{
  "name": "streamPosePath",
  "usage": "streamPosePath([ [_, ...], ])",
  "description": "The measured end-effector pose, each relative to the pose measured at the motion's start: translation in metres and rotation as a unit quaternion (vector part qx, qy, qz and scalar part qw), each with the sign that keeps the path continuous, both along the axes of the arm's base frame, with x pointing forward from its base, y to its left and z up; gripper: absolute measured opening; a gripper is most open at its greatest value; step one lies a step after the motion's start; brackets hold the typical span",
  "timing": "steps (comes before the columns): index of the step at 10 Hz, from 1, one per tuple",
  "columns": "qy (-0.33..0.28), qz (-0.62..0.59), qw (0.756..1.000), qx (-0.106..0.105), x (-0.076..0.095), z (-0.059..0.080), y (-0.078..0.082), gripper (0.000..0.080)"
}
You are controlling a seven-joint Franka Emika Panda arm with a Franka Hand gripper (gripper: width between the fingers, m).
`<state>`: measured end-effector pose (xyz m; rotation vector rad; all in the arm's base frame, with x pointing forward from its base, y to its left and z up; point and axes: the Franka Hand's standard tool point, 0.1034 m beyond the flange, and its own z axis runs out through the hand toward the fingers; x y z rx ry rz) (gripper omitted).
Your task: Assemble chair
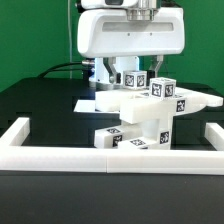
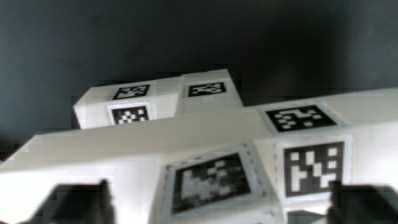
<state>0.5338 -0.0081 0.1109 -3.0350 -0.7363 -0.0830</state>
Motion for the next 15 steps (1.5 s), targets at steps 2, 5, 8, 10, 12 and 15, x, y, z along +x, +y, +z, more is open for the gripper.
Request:
streamPosePath([
  [2, 0.001, -0.001, 1.000, 0.000, -0.0002, -0.0005, -0.0001, 0.0281],
  [5, 0.001, -0.025, 1.000, 0.001, -0.0002, -0.0006, 0.0001, 0.0284],
  [8, -0.002, -0.197, 0.980, 0.011, -0.0001, -0.0012, 0.0014, 0.0284],
  [10, -0.010, -0.300, 0.954, 0.019, -0.0003, -0.0016, 0.0027, 0.0285],
  [12, -0.009, -0.394, 0.919, 0.034, -0.0005, -0.0015, 0.0028, 0.0285],
  [15, 0.002, -0.503, 0.863, 0.043, 0.0002, -0.0020, 0.0036, 0.0285],
])
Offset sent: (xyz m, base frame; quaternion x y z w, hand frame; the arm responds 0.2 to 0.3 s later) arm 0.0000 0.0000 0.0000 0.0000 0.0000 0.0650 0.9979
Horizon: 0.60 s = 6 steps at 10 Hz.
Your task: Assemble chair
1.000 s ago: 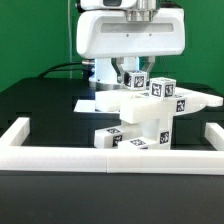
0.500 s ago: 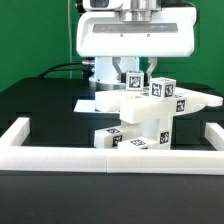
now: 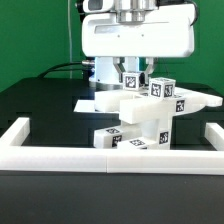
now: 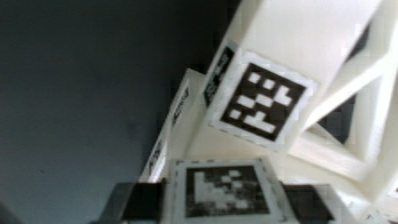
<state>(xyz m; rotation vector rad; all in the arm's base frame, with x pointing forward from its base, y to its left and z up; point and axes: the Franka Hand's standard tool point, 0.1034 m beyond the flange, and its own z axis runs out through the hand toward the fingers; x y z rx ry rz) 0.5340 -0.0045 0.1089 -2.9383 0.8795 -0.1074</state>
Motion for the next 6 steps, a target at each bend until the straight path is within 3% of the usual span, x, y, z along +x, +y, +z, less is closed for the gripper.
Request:
streamPosePath([
  [2, 0.003, -0.089, 0.996, 0.013, 0.0003, -0.0003, 0.0008, 0.0285],
  [5, 0.003, -0.091, 0.996, 0.015, 0.0001, -0.0008, 0.0008, 0.0290],
  [6, 0.002, -0.075, 0.997, 0.013, 0.0001, -0.0008, 0.0009, 0.0511],
])
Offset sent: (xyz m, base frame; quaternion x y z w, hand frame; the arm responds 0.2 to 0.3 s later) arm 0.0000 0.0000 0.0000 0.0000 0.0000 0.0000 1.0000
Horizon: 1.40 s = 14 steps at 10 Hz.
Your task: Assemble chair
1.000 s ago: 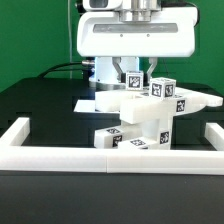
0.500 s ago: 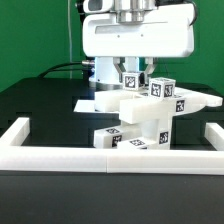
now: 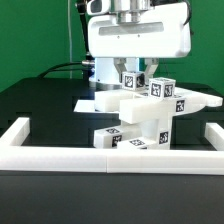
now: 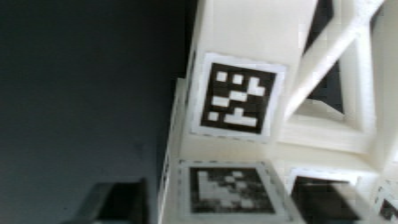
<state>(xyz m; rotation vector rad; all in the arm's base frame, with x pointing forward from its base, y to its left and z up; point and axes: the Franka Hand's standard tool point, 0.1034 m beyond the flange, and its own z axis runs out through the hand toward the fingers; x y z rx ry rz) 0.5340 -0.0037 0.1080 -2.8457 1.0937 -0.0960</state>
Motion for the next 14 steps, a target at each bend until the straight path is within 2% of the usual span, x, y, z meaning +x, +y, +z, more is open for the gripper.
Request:
streamPosePath([
  [1, 0.000, 0.008, 1.000, -0.001, 0.0000, 0.0005, 0.0007, 0.0511],
  [2, -0.002, 0.044, 0.999, -0.006, 0.0003, 0.0011, 0.0018, 0.0620],
  [5, -0.013, 0.205, 0.978, -0.021, 0.0014, 0.0023, 0.0001, 0.0648],
  [8, -0.021, 0.352, 0.935, -0.034, 0.0009, 0.0026, -0.0015, 0.0649],
  [11, -0.029, 0.484, 0.874, -0.045, 0.0002, 0.0020, -0.0001, 0.0649],
  [12, -0.029, 0.539, 0.840, -0.054, 0.0008, 0.0029, -0.0009, 0.0649],
  [13, -0.029, 0.566, 0.822, -0.059, 0.0012, 0.0032, -0.0023, 0.0649],
  [14, -0.029, 0.572, 0.817, -0.060, 0.0011, 0.0029, -0.0031, 0.0619],
])
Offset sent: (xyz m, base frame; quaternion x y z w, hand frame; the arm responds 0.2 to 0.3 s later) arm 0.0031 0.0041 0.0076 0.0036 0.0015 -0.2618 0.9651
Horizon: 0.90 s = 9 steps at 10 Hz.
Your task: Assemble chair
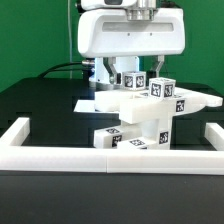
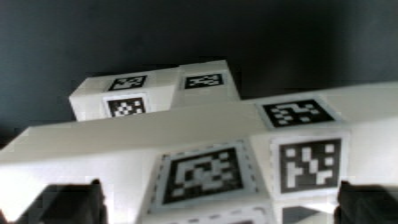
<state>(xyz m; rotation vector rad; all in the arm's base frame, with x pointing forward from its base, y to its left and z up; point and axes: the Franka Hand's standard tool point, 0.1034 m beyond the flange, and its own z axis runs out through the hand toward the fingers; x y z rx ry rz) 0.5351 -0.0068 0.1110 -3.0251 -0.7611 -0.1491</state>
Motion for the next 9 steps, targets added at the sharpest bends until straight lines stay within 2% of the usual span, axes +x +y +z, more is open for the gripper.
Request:
streamPosePath([
  [1, 0.000, -0.003, 1.000, 0.000, 0.0000, 0.0000, 0.0000, 0.0619],
  [3, 0.001, -0.013, 1.000, 0.001, -0.0001, -0.0002, -0.0001, 0.0281],
  [5, 0.001, -0.026, 1.000, 0.003, -0.0001, -0.0002, 0.0000, 0.0282],
  [7, 0.005, -0.119, 0.993, 0.012, 0.0000, -0.0005, -0.0010, 0.0282],
  [9, 0.009, -0.229, 0.973, 0.021, 0.0003, -0.0007, -0.0004, 0.0282],
])
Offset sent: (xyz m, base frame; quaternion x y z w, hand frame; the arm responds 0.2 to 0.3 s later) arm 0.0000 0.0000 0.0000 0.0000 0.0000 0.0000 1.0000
